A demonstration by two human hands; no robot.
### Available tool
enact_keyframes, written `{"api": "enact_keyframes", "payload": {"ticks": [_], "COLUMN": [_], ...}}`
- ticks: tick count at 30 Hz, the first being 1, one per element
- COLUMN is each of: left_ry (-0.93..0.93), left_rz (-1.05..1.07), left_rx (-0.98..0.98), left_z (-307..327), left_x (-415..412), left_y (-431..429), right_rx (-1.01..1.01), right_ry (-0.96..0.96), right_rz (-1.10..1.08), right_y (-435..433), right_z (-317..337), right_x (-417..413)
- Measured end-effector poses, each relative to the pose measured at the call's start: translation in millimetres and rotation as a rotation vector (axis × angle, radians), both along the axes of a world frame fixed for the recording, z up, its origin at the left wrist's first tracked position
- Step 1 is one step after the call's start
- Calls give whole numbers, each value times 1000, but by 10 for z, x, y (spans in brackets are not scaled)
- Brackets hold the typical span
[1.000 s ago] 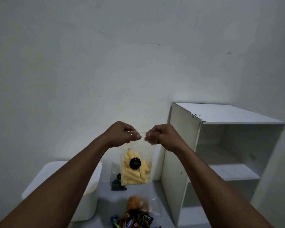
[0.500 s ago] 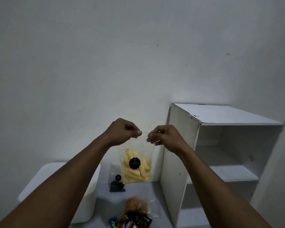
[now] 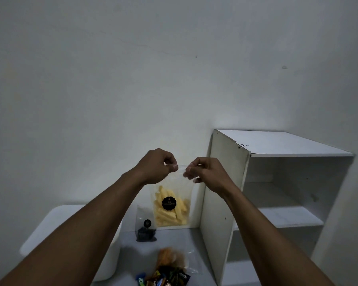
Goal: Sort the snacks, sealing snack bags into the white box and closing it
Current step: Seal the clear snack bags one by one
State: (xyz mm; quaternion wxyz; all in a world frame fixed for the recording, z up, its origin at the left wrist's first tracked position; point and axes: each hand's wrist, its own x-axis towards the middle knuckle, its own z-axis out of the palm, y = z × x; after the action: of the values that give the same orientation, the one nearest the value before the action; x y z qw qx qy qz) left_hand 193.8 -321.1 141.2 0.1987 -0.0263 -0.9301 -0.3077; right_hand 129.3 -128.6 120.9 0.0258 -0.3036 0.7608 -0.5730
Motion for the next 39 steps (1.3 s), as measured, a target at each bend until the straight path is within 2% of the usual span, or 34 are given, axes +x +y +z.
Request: {"api": "enact_keyframes", "payload": {"ticks": [3,8,13,19,24,31,36,39], "left_ry": [-5,27,53,35,53,35,140,117], "left_rz": [40,39,13,40,28,44,53,5], "left_rx": [-12,-1,26,21,88,77,218,356], "left_z": [-14,-43,-42,-33,-53,-48,-72,-95], "left_x": [-33,-29,37,36,90,98,150,182], "left_y": [13,12,-70,-88,-142,-160,-271,-429], "right_rx": [26,57,-34,70,10,94,15,32], "right_ry": [-9,100,70,99,79,113,92,91], "right_rz": [37,-11,-30,2,-52,-5,-31,-34], "right_y": [-37,-66,-61,-151,-162,-288,-303,-279], "right_z": [12,13,0,9,-7,45,88,99], "right_x": [18,26,6,43,39,104,78,52]}}
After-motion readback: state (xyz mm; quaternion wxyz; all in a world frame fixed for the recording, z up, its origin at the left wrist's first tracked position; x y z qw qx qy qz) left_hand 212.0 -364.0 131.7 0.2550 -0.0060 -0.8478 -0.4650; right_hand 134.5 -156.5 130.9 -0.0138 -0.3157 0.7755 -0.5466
